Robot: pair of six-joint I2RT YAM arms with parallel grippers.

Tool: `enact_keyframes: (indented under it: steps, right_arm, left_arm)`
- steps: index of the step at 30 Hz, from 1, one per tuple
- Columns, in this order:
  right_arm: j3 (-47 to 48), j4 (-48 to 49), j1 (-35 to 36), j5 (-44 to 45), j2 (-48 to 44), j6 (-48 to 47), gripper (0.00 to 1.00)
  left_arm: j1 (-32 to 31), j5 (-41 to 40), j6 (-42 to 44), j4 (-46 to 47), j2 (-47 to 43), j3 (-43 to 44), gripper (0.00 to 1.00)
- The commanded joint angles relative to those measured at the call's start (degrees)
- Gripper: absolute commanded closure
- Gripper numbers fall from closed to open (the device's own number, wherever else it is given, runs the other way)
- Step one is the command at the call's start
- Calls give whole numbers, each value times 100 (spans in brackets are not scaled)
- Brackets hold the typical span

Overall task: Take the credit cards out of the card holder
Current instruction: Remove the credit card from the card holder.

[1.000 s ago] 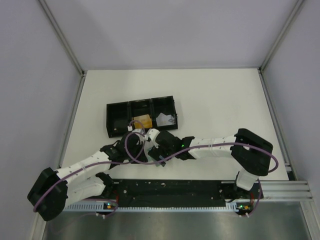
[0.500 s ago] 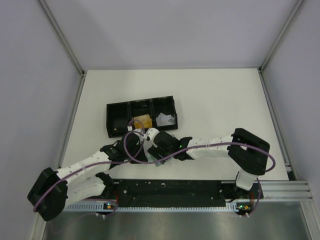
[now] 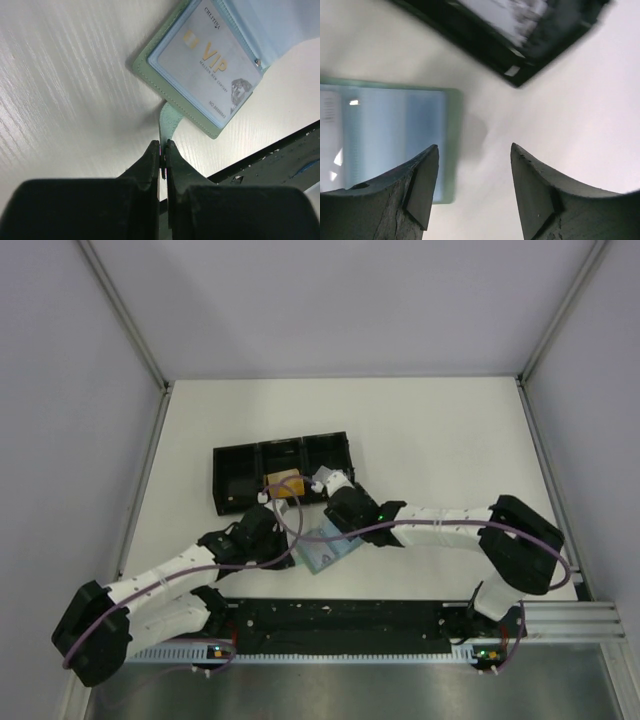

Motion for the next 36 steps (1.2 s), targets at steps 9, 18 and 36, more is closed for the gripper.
enact_keyframes:
  steps: [9, 18, 36]
  right_arm:
    - [-544, 431, -610, -1949, -1800, 546, 46]
    - [-904, 2057, -953, -4331, -1380, 1705, 56]
    - [-1239, 2937, -1428, -4975, 88, 2717, 59]
  left_arm:
    - [-29, -221, -3, -93, -627, 296, 75]
    - [-29, -732, 6, 99, -1297, 551, 63]
    - [-47, 262, 103, 1199, 1120, 464, 97]
